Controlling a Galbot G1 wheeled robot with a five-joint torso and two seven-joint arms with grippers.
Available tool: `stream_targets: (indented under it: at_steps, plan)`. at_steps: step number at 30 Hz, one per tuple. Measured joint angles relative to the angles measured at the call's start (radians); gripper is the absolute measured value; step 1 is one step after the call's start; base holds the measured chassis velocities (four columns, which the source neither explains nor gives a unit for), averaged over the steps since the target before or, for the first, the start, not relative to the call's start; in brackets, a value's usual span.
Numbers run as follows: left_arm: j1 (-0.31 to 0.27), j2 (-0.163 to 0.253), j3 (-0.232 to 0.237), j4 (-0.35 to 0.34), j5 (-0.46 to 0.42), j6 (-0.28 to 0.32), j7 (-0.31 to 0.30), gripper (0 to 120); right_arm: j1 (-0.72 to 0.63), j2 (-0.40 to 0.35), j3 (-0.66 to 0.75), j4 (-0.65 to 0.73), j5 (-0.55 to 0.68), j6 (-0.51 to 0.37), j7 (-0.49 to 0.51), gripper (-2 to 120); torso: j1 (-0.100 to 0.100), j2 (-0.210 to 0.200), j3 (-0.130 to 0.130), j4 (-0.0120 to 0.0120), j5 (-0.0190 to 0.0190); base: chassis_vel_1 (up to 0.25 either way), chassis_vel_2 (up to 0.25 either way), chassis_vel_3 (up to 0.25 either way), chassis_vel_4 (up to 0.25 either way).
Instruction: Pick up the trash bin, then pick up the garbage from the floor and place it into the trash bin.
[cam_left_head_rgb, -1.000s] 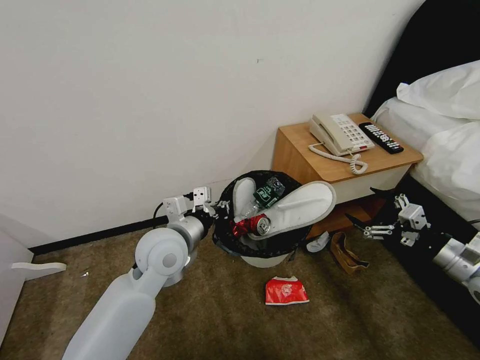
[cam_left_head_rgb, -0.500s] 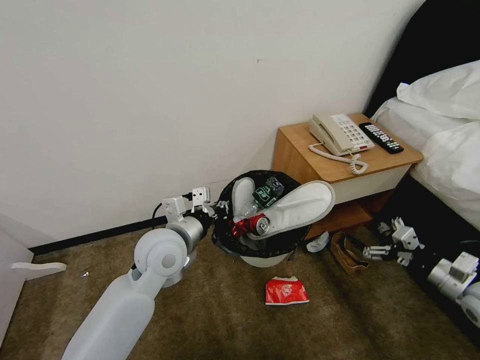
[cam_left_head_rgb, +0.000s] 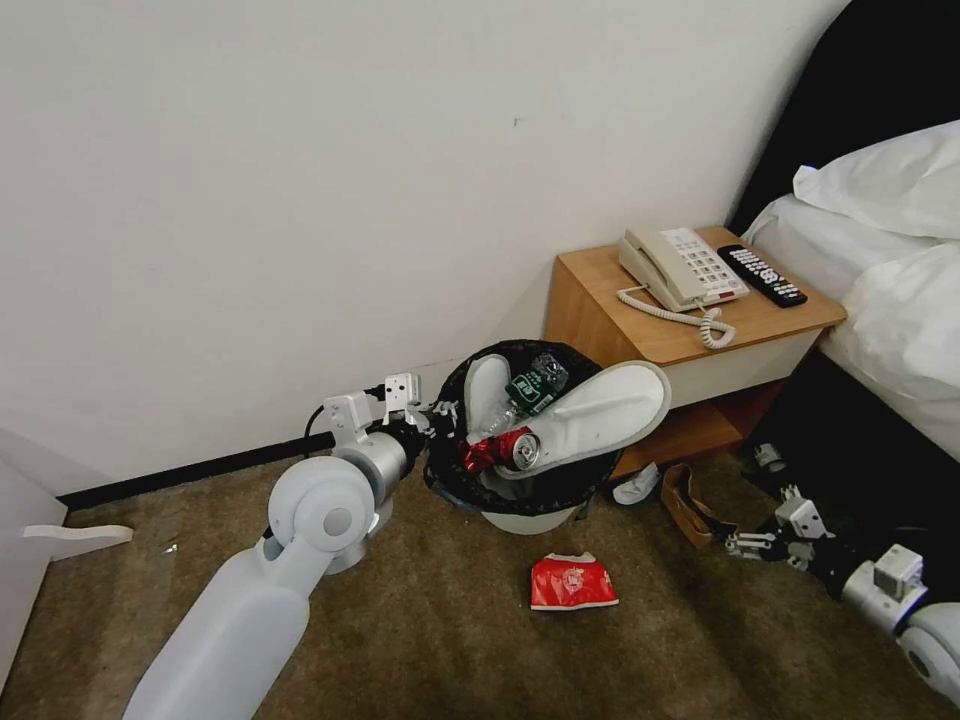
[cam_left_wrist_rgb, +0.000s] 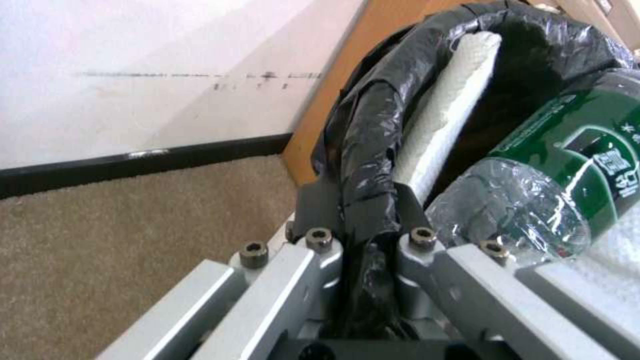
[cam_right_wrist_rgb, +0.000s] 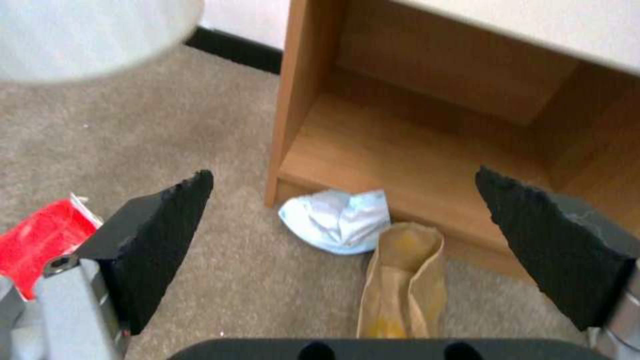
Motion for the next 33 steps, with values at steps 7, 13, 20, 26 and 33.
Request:
stream_targets:
  at_steps: [7,13,20,26,33]
  plan:
    - [0.0,-0.001,0.001,0.0,0.001,0.0,0.0,4,0.087,0.061,-0.074,-0.093,-0.018,0.004,0.004,100,0.0,0.0,0.0,0.0,0.0001,0.0,0.0,0.0,0.0]
    - [0.002,0.0,0.001,-0.003,0.002,0.0,0.0,4,0.16,0.11,-0.128,-0.169,-0.034,0.004,0.007,100,0.0,0.0,0.0,0.0,0.0,0.0,0.0,0.0,0.0]
    - [0.005,-0.001,0.0,-0.004,0.003,-0.001,0.0,4,0.189,0.144,-0.156,-0.214,-0.051,0.007,0.007,100,0.0,0.0,0.0,0.0,0.0,0.0,0.0,0.0,0.0]
    - [0.011,0.003,-0.004,-0.011,0.003,-0.001,0.001,4,0.207,0.167,-0.163,-0.268,-0.064,0.019,0.006,100,0.0,0.0,0.0,0.0,0.0,0.0,0.0,0.0,0.0]
    - [0.024,0.008,-0.009,-0.019,0.004,-0.001,0.002,4,0.218,0.177,-0.14,-0.334,-0.069,0.033,-0.001,100,0.0,0.0,0.0,-0.0001,0.0,0.0,0.0,0.0,0.0]
